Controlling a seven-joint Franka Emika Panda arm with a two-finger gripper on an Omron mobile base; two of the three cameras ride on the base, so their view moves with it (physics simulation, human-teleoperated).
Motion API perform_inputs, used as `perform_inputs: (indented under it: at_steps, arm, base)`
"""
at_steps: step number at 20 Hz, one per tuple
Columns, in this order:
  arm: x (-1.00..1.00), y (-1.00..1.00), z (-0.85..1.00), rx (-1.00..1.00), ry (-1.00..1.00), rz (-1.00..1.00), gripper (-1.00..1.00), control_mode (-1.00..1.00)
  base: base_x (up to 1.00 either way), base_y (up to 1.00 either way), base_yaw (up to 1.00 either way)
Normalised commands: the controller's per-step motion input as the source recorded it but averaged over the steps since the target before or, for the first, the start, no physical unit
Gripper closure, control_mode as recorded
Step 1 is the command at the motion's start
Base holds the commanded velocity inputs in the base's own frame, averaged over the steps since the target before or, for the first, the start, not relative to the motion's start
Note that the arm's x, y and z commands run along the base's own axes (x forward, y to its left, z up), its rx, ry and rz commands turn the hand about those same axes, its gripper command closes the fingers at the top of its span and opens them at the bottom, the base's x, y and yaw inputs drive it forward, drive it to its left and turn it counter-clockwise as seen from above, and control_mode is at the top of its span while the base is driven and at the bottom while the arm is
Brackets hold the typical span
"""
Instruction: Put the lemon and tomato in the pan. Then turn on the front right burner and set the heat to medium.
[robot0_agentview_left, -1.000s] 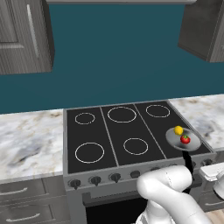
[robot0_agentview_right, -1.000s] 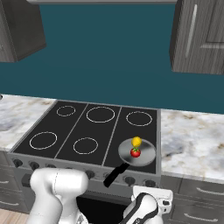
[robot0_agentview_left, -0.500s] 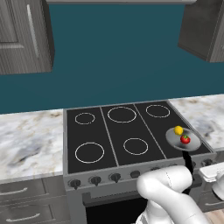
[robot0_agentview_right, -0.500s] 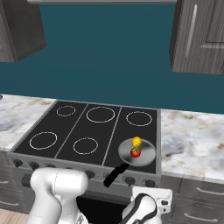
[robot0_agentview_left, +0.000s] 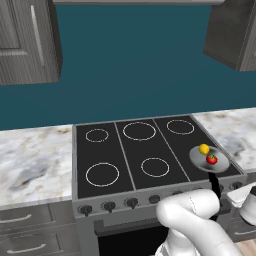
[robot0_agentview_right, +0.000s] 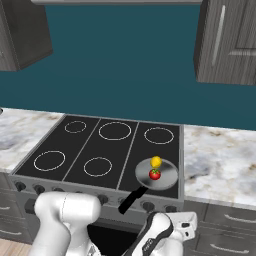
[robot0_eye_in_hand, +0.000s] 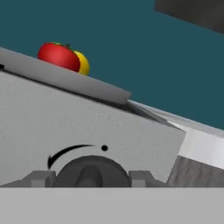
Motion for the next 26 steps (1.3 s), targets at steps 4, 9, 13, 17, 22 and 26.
perform_inputs:
  at_steps: [4, 9, 13, 17, 22, 26]
  arm:
    - [0.18, 0.00, -0.07, -0.25, 0.08, -0.23, 1.00, -1.00]
    - [0.14, 0.00, -0.33, -0.22, -0.01, -0.17, 1.00, -1.00]
    - [0.04, 0.00, -0.48, -0.22, -0.07, -0.14, 1.00, -1.00]
    - [0.04, 0.00, -0.44, -0.27, -0.04, -0.16, 1.00, -1.00]
    - [0.00, 0.00, -0.31, -0.34, 0.00, -0.24, 1.00, -1.00]
    - [0.00, 0.00, -0.26, -0.31, 0.04, -0.28, 1.00, -1.00]
  base:
    - [0.00, 0.00, 0.00]
    - [0.00, 0.00, 0.00]
    - [0.00, 0.00, 0.00]
    - [0.00, 0.00, 0.00]
    - [0.00, 0.00, 0.00]
    - [0.00, 0.00, 0.00]
